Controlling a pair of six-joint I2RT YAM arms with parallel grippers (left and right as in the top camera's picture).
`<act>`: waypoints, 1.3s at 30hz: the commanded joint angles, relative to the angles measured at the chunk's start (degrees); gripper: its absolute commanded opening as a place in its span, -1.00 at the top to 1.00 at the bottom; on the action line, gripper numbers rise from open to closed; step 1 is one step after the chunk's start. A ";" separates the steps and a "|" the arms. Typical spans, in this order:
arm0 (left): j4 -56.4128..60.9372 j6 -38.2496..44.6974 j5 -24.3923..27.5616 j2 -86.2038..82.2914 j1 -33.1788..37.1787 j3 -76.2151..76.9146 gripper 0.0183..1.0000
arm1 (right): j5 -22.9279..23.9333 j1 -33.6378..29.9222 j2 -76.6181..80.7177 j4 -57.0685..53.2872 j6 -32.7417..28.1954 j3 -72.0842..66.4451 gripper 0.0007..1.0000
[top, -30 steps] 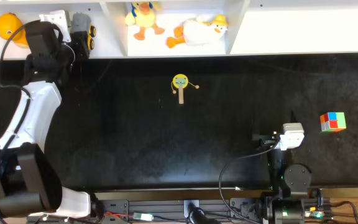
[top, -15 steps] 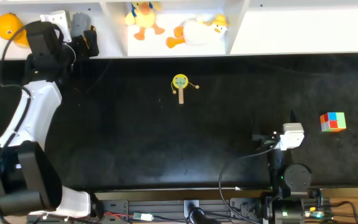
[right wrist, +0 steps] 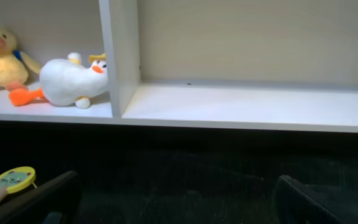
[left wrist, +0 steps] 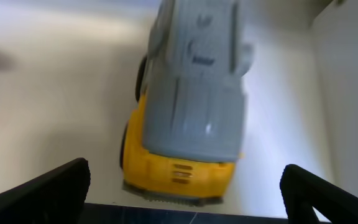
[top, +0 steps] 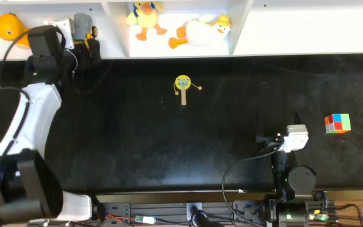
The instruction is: Store Toys
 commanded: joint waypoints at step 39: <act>13.51 -7.43 -12.41 -70.36 -5.68 -54.38 -1.00 | 0.48 -0.26 -0.52 0.24 0.63 -0.76 -0.99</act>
